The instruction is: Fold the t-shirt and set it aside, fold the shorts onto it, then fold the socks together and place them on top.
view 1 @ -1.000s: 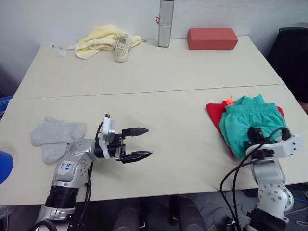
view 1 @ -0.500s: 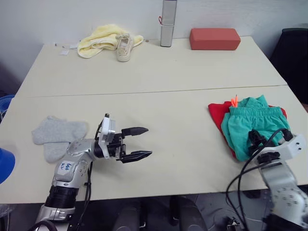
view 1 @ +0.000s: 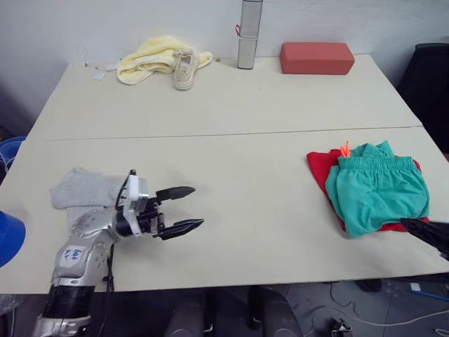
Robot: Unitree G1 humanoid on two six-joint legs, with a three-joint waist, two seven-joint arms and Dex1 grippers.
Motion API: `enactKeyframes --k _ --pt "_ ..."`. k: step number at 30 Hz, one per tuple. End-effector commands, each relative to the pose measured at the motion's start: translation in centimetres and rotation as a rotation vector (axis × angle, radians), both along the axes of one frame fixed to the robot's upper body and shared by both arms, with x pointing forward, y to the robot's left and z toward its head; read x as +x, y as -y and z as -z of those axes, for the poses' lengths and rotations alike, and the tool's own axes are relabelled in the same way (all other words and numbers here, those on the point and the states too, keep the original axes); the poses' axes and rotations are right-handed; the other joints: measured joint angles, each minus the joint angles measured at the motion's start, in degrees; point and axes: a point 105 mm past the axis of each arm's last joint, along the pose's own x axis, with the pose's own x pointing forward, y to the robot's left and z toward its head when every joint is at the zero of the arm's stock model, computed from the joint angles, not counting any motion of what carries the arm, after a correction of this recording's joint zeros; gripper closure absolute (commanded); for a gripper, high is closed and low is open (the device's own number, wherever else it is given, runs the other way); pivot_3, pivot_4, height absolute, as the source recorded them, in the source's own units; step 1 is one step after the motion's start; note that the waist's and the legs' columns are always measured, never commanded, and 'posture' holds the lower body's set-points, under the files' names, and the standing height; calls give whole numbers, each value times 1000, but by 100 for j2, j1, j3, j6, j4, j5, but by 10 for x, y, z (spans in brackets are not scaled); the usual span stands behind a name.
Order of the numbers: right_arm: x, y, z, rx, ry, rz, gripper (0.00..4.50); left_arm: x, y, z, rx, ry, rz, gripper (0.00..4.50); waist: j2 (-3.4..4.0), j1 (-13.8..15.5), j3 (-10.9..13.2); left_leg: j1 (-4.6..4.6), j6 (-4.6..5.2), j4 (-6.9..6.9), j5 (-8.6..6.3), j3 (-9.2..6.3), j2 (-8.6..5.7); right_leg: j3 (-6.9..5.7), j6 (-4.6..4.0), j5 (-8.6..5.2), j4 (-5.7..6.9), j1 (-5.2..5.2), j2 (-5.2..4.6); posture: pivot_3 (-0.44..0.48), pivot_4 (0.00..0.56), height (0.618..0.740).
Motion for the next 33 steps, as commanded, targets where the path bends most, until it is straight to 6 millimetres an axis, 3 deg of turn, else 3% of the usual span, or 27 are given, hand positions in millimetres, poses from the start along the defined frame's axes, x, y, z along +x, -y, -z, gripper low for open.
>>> enactKeyframes --k 1,5,10,13,17,20,24,25,29,33 --pt "9 -7 -15 -133 118 -174 34 -7 -16 -8 -1 41 -90 0 -4 -3 1 2 -3 2 0 0 0 0 2 1 -1 3 -2 0 150 740" --pt "22 -54 -24 -196 330 -481 34 -16 -42 -4 17 53 -249 0 -6 -4 3 3 -58 5 -8 0 0 5 4 4 -6 0 -9 0 150 740" --pt "21 -109 -2 -190 434 -814 34 -33 -79 2 44 63 -466 0 -3 69 4 1 -75 0 -8 -13 0 -8 -3 -1 -7 -2 -12 0 150 740" --pt "18 -132 16 -227 527 -957 34 -59 -112 8 70 62 -657 0 -6 79 3 1 -74 4 -14 -11 -2 -7 -3 0 -13 0 -19 0 150 740" --pt "10 -150 28 -190 699 -1080 34 -99 -147 16 108 36 -902 0 -14 70 1 0 -72 4 -27 -9 -3 -7 -4 -1 -23 1 -21 0 150 740" --pt "8 -152 39 -139 708 -1098 34 -139 -179 26 145 -11 -1153 0 -18 72 4 3 -62 4 -34 -9 -3 -5 -7 -2 -25 3 -24 0 150 740" --pt "11 -147 49 -102 669 -1100 34 -166 -190 35 153 -73 -1279 0 -21 142 4 3 -23 8 -56 -10 -3 -7 -32 -16 -27 2 -31 0 150 740" --pt "12 -145 51 -103 668 -1107 34 -170 -190 37 148 -95 -1300 0 -22 141 3 4 -22 9 -56 -9 -3 -7 -104 -57 -27 2 -32 0 150 740" --pt "16 -153 48 -88 700 -1152 34 -163 -189 36 46 -180 -1328 0 -26 131 1 7 -22 10 -56 -9 -2 -8 -112 -60 -17 5 -33 0 150 740" --pt "17 -173 33 -46 760 -1204 34 -138 -189 23 -178 -300 -1314 0 -26 123 1 15 -27 9 -52 -9 1 -6 -118 -64 5 3 -32 0 150 740"
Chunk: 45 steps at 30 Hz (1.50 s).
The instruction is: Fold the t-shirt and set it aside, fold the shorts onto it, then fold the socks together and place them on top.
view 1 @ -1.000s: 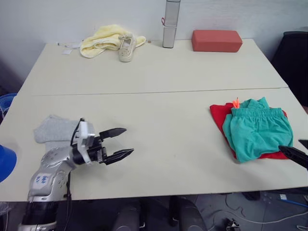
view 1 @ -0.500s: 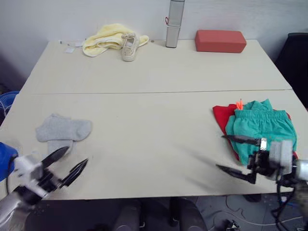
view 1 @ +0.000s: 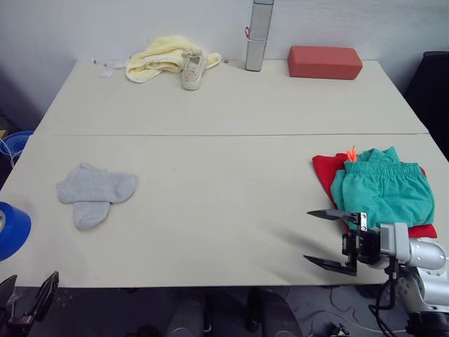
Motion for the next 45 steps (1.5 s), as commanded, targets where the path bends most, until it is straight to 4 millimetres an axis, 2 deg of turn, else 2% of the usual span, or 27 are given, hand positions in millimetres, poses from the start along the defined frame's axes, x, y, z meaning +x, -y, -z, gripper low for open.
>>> enactKeyframes --k 1,4,9,17,19,24,29,32,37,44,45 --pt "-6 -19 -19 37 54 -98 34 19 -2 -18 -199 36 -31 0 3 7 1 1 -3 0 2 -1 0 -1 1 1 4 0 0 0 150 740" --pt "-7 -36 -35 60 115 -147 34 45 -4 -24 -407 10 -48 0 2 8 1 2 -23 0 13 -9 0 -4 24 13 16 -2 -1 0 150 740" --pt "-7 -53 -53 103 164 -165 34 75 -15 -28 -554 -76 -77 0 0 -16 -1 12 -64 -4 35 -11 0 -7 62 35 30 1 0 0 150 740" --pt "-6 -58 -56 107 162 -151 34 112 -34 -25 -694 -188 -86 0 -1 -47 -2 14 -81 -13 35 -7 -1 -12 62 35 31 -2 3 0 150 740" --pt "-5 -58 -57 109 165 -141 34 126 -36 -24 -743 -194 -69 0 -3 -55 -3 16 -84 -13 37 -4 -2 -11 63 35 34 -1 3 0 150 740" --pt "0 -57 -62 116 182 -115 34 165 -18 -9 -813 -304 22 0 -2 31 -8 32 -100 -12 46 -1 -4 -11 64 36 55 4 3 0 150 740" --pt "2 -55 -64 118 189 -92 34 187 -3 1 -852 -351 70 0 14 55 -17 44 -104 -15 48 2 -5 -10 65 36 64 10 0 0 150 740" --pt "3 -54 -66 124 191 -73 0 194 5 9 -852 -380 97 581 27 72 -25 51 -109 -15 51 3 -7 -9 66 36 69 15 -2 0 150 740" --pt "2 -54 -70 141 196 -53 0 199 14 29 -847 -436 98 2116 39 174 -32 55 -111 -15 52 7 -9 -5 67 37 72 16 -5 0 150 740" --pt "1 -54 -73 154 203 -20 0 201 28 39 -865 -453 140 4335 46 244 -36 56 -110 -15 51 8 -12 -4 70 38 69 18 -13 0 150 740" --pt "1 -53 -73 153 202 -14 0 201 30 40 -860 -457 152 4451 46 255 -36 56 -110 -15 51 8 -12 -4 70 38 68 18 -13 0 150 740"
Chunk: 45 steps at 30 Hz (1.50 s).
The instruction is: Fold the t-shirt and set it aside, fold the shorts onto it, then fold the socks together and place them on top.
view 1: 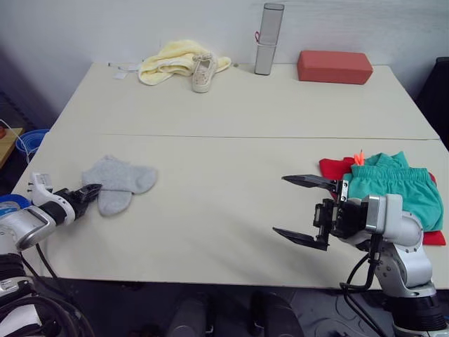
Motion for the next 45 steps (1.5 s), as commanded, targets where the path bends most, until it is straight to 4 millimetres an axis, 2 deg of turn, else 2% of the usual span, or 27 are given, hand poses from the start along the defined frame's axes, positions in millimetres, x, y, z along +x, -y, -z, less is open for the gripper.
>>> enactKeyframes --k 1,7,10,12,16,22,24,28,32,35,40,43,45 --pt "-5 3 -9 6 45 21 0 -9 27 37 -45 -135 97 4451 0 25 0 0 0 0 0 0 0 0 0 0 0 0 -1 0 150 740" --pt "-4 5 -9 9 46 45 0 -7 34 36 -67 -102 110 4451 2 49 -1 0 1 0 0 1 0 1 1 1 -2 1 -1 0 150 740" --pt "-5 6 -7 7 43 49 0 -10 50 27 -101 -57 175 4451 2 65 -1 0 2 0 -1 1 0 1 2 1 -3 3 -2 0 150 740" --pt "-6 7 -6 1 41 52 0 -17 69 25 -128 -54 249 4451 2 60 -1 -1 6 0 -4 2 0 3 4 2 -8 3 -2 0 150 740" --pt "-9 10 -3 -20 28 51 0 -29 121 25 -149 -26 361 4451 15 73 -2 -1 16 -3 -9 3 -2 8 16 9 -28 10 -2 0 150 740" --pt "-14 19 2 -67 4 59 0 -36 188 16 -192 45 378 4451 29 111 -4 12 28 1 -16 4 -8 10 61 34 -85 68 -12 0 150 740" --pt "-17 22 2 -76 -5 64 0 -37 201 13 -213 51 369 4451 29 124 -4 16 36 2 -21 6 -9 10 71 40 -101 85 -15 0 150 740" --pt "-25 30 2 -113 -39 74 0 -43 250 11 -280 35 451 4451 26 195 -3 15 45 4 -26 14 -11 8 79 44 -121 95 -22 0 150 740" --pt "-29 35 2 -136 -67 86 0 -53 277 18 -262 2 547 4451 25 267 -2 13 55 4 -32 19 -11 6 80 45 -134 96 -19 0 150 740" --pt "-30 38 3 -138 -83 100 0 -55 287 18 -258 4 580 4451 26 282 -3 11 64 3 -37 19 -11 3 80 45 -150 99 -18 0 150 740" --pt "-30 39 8 -143 -117 115 0 -66 288 19 -217 8 689 4451 27 282 -3 2 79 3 -46 19 -11 2 78 44 -166 97 -18 0 150 740" --pt "-29 35 15 -143 -162 126 0 -72 278 26 -146 -6 718 3862 29 246 -5 0 81 1 -52 19 -10 1 75 42 -167 94 -18 0 150 740" --pt "-28 30 16 -128 -216 129 0 -73 262 26 -96 10 709 3309 29 200 -4 -1 76 -3 -57 19 -10 1 69 38 -167 89 -17 0 150 740"
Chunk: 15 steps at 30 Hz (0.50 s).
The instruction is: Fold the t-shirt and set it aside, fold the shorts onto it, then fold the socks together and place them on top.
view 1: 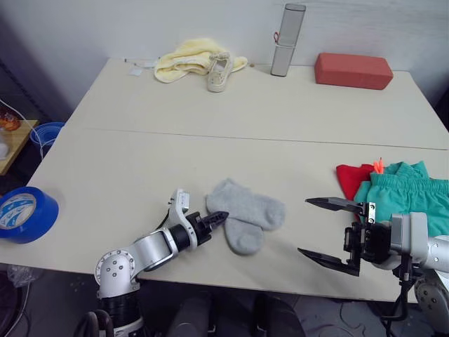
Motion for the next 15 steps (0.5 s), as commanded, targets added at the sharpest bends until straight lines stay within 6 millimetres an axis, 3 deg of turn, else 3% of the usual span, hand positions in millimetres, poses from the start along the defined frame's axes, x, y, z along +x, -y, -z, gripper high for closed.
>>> enactKeyframes --k 1,3,8,9,12,15 --pt "-2 -10 -4 23 -49 4 0 -14 -7 9 34 -4 67 2999 -3 -51 2 -1 -3 -1 -2 0 1 0 -4 -3 0 -2 2 0 150 740" --pt "-2 -14 -1 28 -123 14 0 -19 -20 2 49 49 111 2405 -7 -136 4 -7 -10 -4 -5 0 9 -3 -12 -7 4 -11 9 0 150 740" --pt "-4 -29 19 -46 -313 39 0 -31 -65 -22 172 181 279 2405 -25 -338 15 -12 -48 -29 5 0 23 -4 -42 -27 29 -50 24 0 150 740" --pt "-2 -33 23 -59 -324 43 0 -28 -73 -28 210 229 302 2586 -31 -361 18 -14 -62 -36 14 0 24 0 -53 -33 47 -68 26 0 150 740" --pt "3 -43 34 -86 -343 56 598 -10 -86 -43 267 381 348 3270 -31 -401 18 -21 -99 -50 36 1 23 1 -90 -54 72 -99 25 0 150 740" --pt "5 -55 51 -147 -345 40 1614 20 -88 -58 314 524 344 4243 -31 -356 19 -21 -124 -72 51 1 23 -2 -108 -63 72 -106 23 0 150 740"
